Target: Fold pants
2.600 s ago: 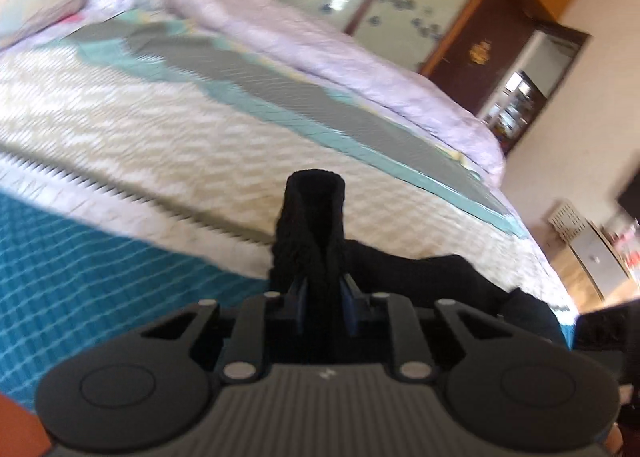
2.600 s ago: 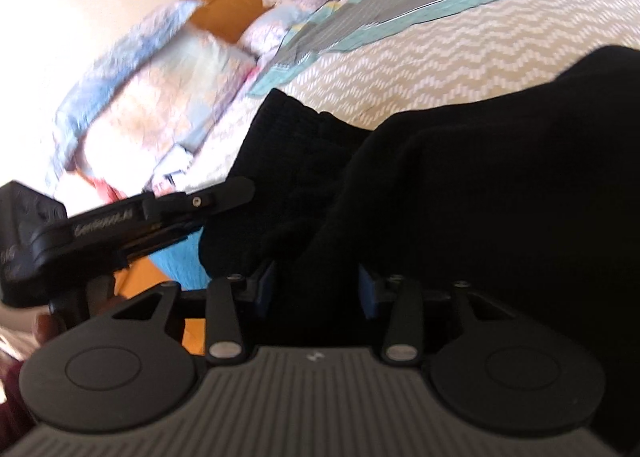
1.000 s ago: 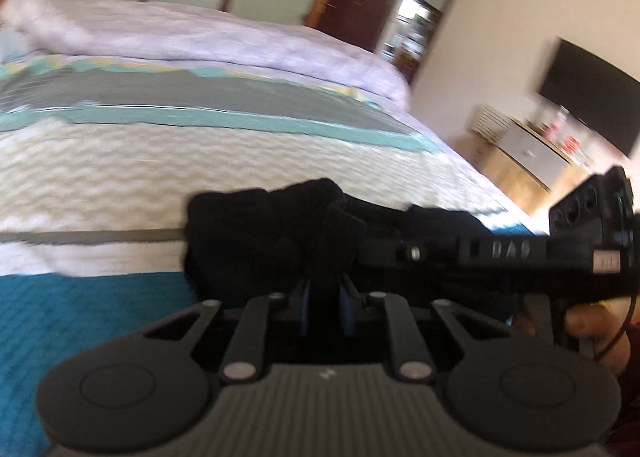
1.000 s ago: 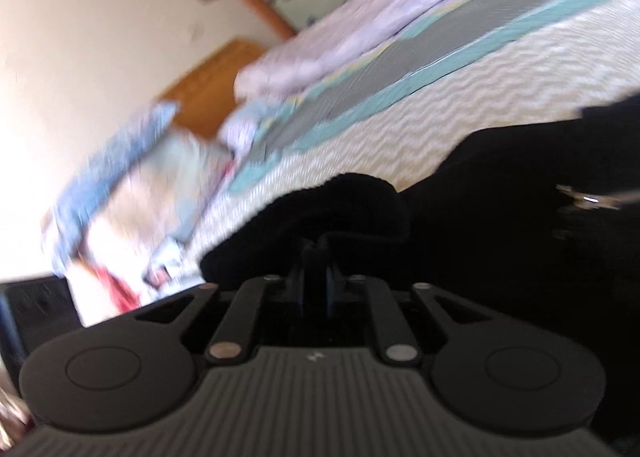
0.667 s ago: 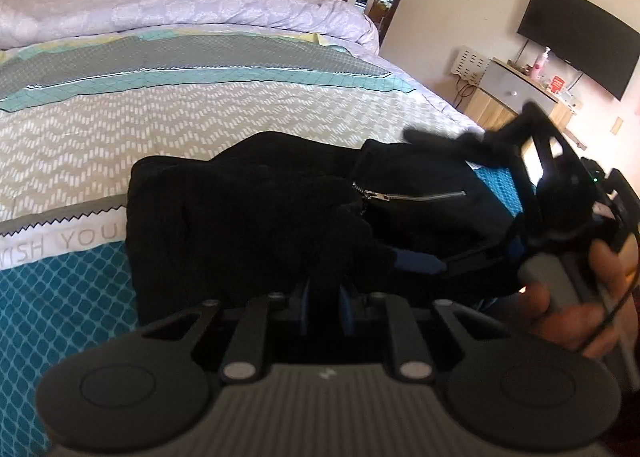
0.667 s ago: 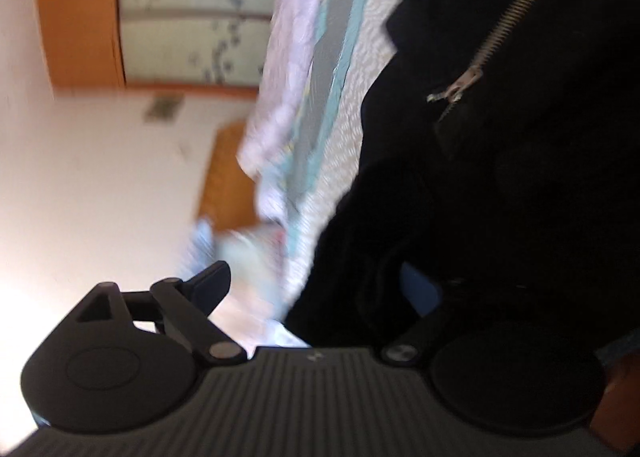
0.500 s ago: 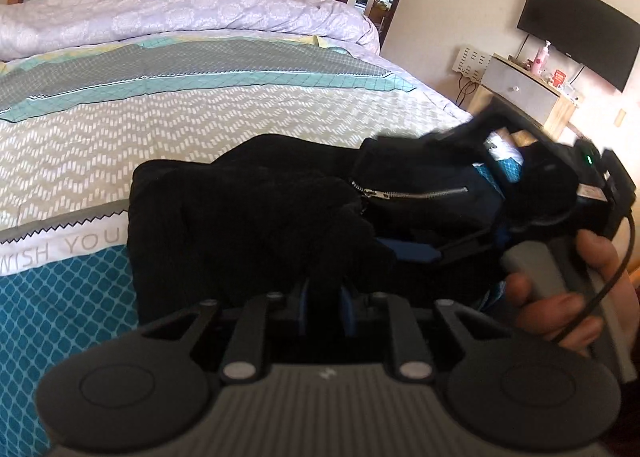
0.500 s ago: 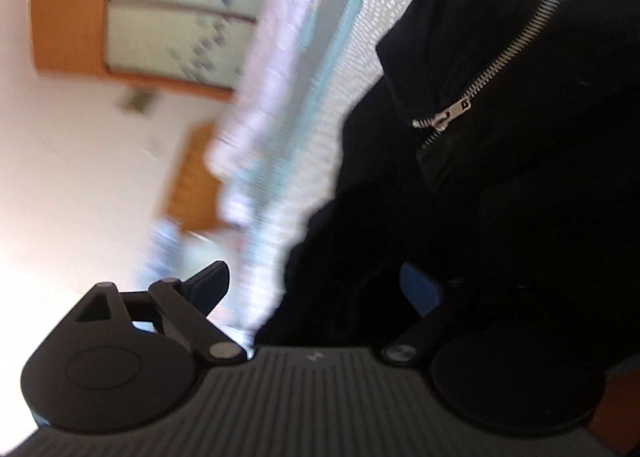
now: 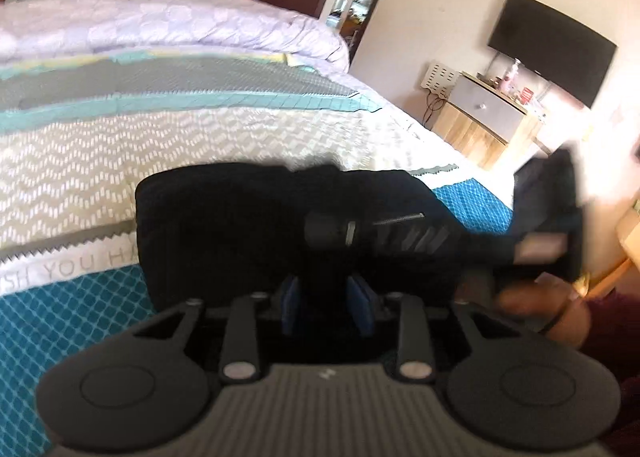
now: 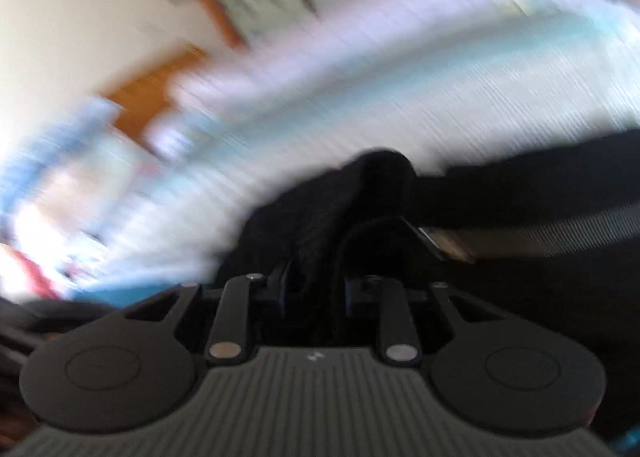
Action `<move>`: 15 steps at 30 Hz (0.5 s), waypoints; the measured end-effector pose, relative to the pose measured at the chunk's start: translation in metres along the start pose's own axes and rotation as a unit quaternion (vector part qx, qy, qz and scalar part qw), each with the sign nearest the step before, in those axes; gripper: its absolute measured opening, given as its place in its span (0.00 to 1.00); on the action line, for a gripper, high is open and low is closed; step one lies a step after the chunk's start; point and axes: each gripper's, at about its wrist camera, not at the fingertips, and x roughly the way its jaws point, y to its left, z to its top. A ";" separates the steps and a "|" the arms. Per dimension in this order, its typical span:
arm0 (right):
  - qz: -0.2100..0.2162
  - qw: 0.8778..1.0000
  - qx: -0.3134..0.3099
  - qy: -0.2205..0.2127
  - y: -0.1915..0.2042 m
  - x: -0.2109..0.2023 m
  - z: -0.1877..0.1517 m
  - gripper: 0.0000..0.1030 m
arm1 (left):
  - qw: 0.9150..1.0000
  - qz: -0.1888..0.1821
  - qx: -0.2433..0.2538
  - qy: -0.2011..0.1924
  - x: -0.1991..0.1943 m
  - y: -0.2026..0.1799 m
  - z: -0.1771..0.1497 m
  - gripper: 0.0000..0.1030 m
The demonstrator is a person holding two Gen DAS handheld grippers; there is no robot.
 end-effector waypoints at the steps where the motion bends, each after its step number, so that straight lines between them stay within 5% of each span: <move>1: 0.004 0.999 0.043 0.002 -0.019 0.005 -0.007 0.34 | 1.000 -0.003 -0.019 0.006 0.005 0.004 0.003 0.28; 3: 0.046 0.990 0.137 0.006 -0.044 0.004 -0.009 0.39 | 0.998 -0.001 -0.060 0.017 0.015 0.013 0.012 0.28; 8: 0.060 0.991 0.111 -0.043 -0.045 -0.053 0.006 0.48 | 0.997 0.002 -0.078 0.009 0.033 0.011 0.036 0.28; 11: 0.004 0.987 0.096 -0.127 -0.065 -0.108 0.003 0.51 | 0.999 -0.003 -0.052 0.011 0.052 -0.005 0.051 0.28; 15: -0.108 0.965 0.134 -0.197 -0.121 -0.167 -0.006 0.68 | 0.999 -0.013 -0.031 0.029 0.092 -0.022 0.065 0.28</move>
